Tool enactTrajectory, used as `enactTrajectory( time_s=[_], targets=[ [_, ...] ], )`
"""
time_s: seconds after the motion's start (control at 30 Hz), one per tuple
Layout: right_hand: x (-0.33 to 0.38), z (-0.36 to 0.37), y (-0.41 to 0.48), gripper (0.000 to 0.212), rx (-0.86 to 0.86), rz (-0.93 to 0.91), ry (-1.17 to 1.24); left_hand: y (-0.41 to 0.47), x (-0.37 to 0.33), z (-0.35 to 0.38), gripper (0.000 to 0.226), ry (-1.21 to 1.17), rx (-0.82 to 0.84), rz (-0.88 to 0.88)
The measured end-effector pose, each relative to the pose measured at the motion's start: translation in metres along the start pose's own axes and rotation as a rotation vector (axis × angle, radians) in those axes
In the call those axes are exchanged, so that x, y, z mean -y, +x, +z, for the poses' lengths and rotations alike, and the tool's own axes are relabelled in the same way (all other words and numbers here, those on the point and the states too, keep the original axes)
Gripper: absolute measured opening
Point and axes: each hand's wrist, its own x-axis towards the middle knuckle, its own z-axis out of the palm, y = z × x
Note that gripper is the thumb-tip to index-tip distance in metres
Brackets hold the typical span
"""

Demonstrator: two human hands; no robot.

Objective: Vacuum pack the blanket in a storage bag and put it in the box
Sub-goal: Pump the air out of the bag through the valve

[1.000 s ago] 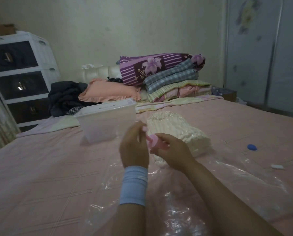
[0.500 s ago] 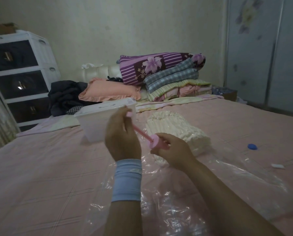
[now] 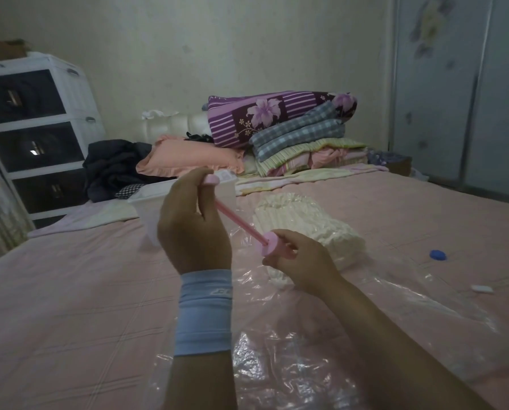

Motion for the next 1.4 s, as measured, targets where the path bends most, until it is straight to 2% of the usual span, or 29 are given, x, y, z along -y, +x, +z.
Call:
enactTrajectory(
  time_s=[0.07, 0.1, 0.23, 0.3, 0.37, 0.5, 0.63, 0.7, 0.8, 0.87, 0.97, 1.13, 1.23, 1.3, 1.4],
  targets=[
    [-0.001, 0.001, 0.0, 0.054, 0.007, 0.006, 0.0, -0.012, 0.002, 0.008, 0.017, -0.015, -0.016, -0.045],
    [-0.001, 0.002, 0.001, 0.055, 0.009, 0.008, -0.004, -0.024, 0.005, 0.013, 0.016, -0.027, 0.036, -0.086],
    [0.002, 0.004, 0.0, 0.051, 0.001, 0.002, -0.028, -0.076, 0.018, 0.024, 0.021, -0.064, 0.509, -0.225],
    [0.003, 0.004, -0.001, 0.048, 0.004, -0.01, -0.047, -0.081, 0.02, 0.024, 0.016, -0.013, 0.608, -0.253],
    [0.004, 0.005, -0.001, 0.051, 0.003, -0.012, -0.054, -0.066, 0.018, 0.019, 0.013, 0.022, 0.542, -0.189],
    [0.002, 0.002, 0.001, 0.051, -0.004, -0.002, -0.027, -0.015, 0.01, 0.0, 0.015, 0.03, 0.22, -0.044],
    [-0.001, 0.002, 0.001, 0.053, -0.002, 0.003, -0.017, -0.004, 0.001, 0.0, 0.018, -0.004, -0.003, -0.078],
    [-0.001, 0.004, 0.001, 0.055, -0.003, 0.005, -0.024, -0.026, 0.004, 0.011, 0.017, -0.018, 0.056, -0.155],
    [0.0, 0.006, 0.001, 0.054, -0.011, -0.004, -0.046, -0.07, 0.019, 0.023, 0.018, -0.022, 0.466, -0.23],
    [0.002, 0.007, 0.001, 0.052, -0.002, -0.017, -0.07, -0.081, 0.025, 0.025, 0.018, 0.004, 0.641, -0.296],
    [0.001, 0.006, 0.001, 0.054, -0.008, -0.016, -0.071, -0.061, 0.019, 0.019, 0.013, 0.045, 0.57, -0.19],
    [0.0, 0.002, 0.002, 0.051, 0.001, -0.003, -0.021, -0.005, 0.005, -0.003, 0.017, 0.039, 0.113, -0.024],
    [-0.002, 0.004, 0.0, 0.053, 0.003, -0.004, -0.022, -0.004, 0.005, 0.0, 0.018, 0.027, -0.019, -0.034],
    [-0.002, 0.006, 0.001, 0.056, 0.003, -0.009, -0.038, -0.023, 0.007, 0.007, 0.018, 0.015, 0.05, -0.09],
    [-0.001, 0.007, 0.0, 0.055, -0.004, -0.017, -0.063, -0.061, 0.017, 0.018, 0.022, 0.003, 0.48, -0.197]
  ],
)
